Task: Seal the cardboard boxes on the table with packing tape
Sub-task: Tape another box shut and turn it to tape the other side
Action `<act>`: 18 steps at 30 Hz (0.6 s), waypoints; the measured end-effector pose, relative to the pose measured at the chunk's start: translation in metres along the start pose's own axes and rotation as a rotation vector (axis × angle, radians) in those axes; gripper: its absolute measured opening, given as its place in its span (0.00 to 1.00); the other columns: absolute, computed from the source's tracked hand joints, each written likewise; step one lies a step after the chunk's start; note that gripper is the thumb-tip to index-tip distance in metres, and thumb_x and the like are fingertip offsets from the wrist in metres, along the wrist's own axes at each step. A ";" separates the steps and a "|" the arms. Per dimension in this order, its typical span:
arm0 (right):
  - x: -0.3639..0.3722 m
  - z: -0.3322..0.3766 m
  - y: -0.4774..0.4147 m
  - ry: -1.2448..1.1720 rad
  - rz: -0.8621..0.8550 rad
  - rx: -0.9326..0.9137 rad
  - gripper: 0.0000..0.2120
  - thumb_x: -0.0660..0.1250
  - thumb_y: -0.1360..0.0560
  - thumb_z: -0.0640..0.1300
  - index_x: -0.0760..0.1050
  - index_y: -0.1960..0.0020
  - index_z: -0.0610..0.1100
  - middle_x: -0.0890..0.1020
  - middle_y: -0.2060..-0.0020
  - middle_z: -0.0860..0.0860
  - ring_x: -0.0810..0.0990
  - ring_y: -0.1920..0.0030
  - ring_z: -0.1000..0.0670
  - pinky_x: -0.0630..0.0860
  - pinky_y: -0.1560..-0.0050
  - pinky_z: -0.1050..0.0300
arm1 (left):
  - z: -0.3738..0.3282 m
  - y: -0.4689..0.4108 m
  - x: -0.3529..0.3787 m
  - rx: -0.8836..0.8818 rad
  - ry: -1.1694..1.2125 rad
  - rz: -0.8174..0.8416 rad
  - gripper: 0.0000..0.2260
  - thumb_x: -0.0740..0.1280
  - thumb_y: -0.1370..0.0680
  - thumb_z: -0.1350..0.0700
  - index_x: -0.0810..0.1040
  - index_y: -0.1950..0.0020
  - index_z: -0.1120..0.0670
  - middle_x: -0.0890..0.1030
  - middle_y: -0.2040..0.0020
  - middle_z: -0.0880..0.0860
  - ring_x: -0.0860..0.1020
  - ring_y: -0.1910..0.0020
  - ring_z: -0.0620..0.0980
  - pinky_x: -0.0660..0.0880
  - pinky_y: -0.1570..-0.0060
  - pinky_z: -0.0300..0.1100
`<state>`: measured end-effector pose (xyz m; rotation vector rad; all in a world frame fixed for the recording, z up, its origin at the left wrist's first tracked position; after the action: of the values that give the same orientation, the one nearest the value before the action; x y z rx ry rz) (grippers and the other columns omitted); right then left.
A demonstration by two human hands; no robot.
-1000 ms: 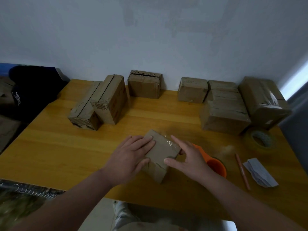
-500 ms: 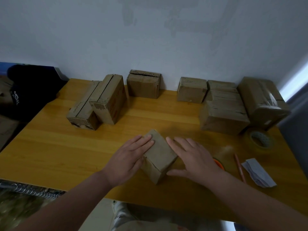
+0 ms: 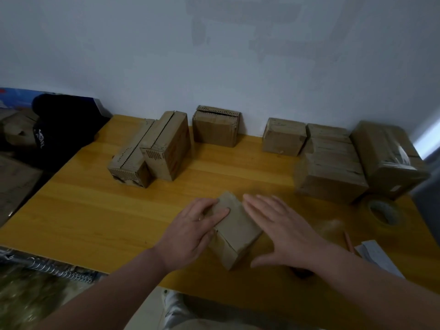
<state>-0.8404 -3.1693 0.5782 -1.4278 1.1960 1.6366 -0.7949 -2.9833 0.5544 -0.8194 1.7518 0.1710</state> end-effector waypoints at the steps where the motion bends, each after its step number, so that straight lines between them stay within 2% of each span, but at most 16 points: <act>1: -0.001 -0.005 -0.003 -0.055 0.027 0.022 0.60 0.59 0.35 0.78 0.22 0.27 0.50 0.26 0.27 0.54 0.27 0.28 0.55 0.29 0.27 0.53 | 0.000 0.001 -0.001 -0.008 0.016 -0.005 0.22 0.56 0.19 0.52 0.63 0.24 0.46 0.63 0.28 0.54 0.64 0.31 0.51 0.65 0.34 0.44; 3: -0.002 -0.010 -0.016 -0.074 0.068 0.034 0.65 0.64 0.37 0.76 0.19 0.30 0.49 0.21 0.30 0.55 0.23 0.29 0.55 0.29 0.28 0.52 | 0.000 0.001 0.000 -0.015 0.043 -0.004 0.21 0.56 0.19 0.52 0.64 0.25 0.47 0.63 0.28 0.54 0.65 0.32 0.50 0.65 0.35 0.42; 8: -0.003 0.001 -0.044 -0.123 0.201 -0.043 0.67 0.74 0.37 0.67 0.22 0.27 0.49 0.21 0.31 0.56 0.27 0.27 0.53 0.34 0.25 0.47 | 0.002 0.002 -0.001 -0.007 0.089 -0.019 0.20 0.57 0.19 0.53 0.68 0.26 0.49 0.63 0.28 0.52 0.64 0.29 0.49 0.64 0.32 0.40; 18: -0.006 0.011 -0.050 0.056 0.186 -0.108 0.64 0.72 0.34 0.66 0.24 0.26 0.47 0.23 0.29 0.53 0.26 0.26 0.51 0.36 0.24 0.43 | 0.004 0.002 0.004 0.003 0.084 -0.032 0.20 0.56 0.19 0.53 0.68 0.27 0.51 0.65 0.29 0.55 0.65 0.30 0.51 0.67 0.33 0.44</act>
<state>-0.7986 -3.1400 0.5732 -1.4742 1.3239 1.8218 -0.7938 -2.9816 0.5492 -0.8628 1.8161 0.1136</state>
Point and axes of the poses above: each hand's wrist, its own y-axis away from the middle knuckle, its own x-axis out of the palm, z = x × y, the point moved 6 cm from there along -y, towards the middle knuckle
